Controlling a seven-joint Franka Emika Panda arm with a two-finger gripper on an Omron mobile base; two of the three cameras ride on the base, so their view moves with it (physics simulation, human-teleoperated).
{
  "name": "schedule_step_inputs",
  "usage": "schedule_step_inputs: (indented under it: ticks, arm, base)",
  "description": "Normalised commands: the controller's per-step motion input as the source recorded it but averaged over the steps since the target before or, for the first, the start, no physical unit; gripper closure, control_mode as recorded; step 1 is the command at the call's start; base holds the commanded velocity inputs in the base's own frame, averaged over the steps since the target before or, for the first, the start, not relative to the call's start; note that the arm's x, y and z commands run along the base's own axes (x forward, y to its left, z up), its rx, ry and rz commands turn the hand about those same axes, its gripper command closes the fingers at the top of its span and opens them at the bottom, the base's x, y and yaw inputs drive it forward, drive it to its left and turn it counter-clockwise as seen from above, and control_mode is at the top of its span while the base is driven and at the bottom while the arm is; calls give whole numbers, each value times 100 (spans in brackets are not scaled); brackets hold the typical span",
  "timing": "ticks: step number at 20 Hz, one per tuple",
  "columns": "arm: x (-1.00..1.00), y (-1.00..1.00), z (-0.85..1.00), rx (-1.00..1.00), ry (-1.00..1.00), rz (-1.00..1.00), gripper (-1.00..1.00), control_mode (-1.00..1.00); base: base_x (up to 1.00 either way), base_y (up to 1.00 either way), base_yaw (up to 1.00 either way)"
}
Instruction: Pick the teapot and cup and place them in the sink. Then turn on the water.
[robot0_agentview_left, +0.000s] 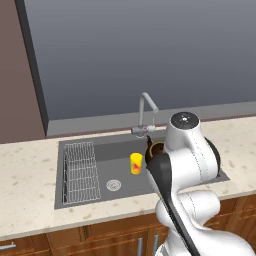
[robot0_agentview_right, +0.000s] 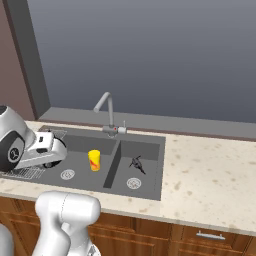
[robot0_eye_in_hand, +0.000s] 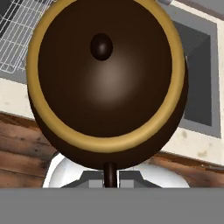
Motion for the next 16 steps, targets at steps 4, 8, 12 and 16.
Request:
schedule_step_inputs:
  ticks: [4,8,12,16]
  arm:
    - [7,4,-44,4,9,-11,100,-100]
    - [21,1,-36,7,6,-9,100,-100]
    - [36,10,-24,4,0,-5,100,-100]
    - [41,18,-25,1,0,-2,100,-100]
  base:
    - [0,0,0]
    - [0,0,0]
    - [0,0,0]
    - [0,0,0]
